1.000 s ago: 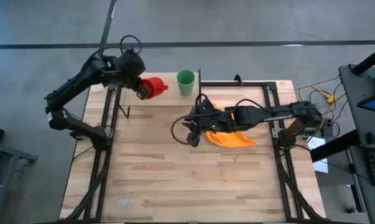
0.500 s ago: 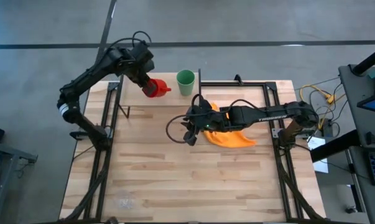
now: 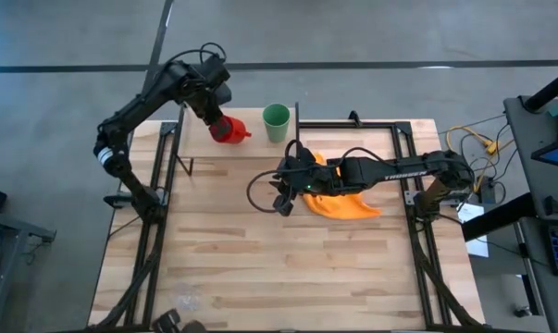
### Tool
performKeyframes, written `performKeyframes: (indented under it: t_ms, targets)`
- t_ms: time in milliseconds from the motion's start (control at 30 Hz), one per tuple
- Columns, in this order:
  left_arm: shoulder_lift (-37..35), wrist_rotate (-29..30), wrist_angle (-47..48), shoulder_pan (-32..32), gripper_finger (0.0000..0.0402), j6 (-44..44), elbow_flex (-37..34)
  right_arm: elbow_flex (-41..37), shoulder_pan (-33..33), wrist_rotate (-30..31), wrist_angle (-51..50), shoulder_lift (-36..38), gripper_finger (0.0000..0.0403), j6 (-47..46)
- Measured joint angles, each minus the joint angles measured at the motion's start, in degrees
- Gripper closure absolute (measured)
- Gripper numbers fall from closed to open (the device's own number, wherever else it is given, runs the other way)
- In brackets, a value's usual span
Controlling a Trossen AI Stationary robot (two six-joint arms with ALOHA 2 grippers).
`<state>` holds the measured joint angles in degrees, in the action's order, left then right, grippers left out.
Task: Stack small to large cups/mugs on shelf
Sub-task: Put the red mug on the shelf
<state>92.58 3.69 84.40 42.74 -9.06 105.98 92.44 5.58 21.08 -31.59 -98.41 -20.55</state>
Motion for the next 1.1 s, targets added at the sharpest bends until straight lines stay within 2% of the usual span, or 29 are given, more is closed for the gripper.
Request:
performKeyframes:
  t_ms: [100, 367, 1100]
  targets:
    - [-0.04, -0.37, 0.50, 0.69, 0.0401, -3.61, 0.23, 0.00, 0.00, -0.02, 0.02, 0.00, 0.0321, 0.47]
    - [-0.01, -3.68, 4.00, 0.81, 0.0401, -6.42, 0.21, 0.00, 0.00, -0.02, 0.05, 0.00, 0.0321, 0.61]
    - [0.04, -3.44, -3.91, 0.81, 0.0401, -7.92, -1.47, 0.00, 0.00, -0.04, 0.08, 0.02, 0.0321, -1.84]
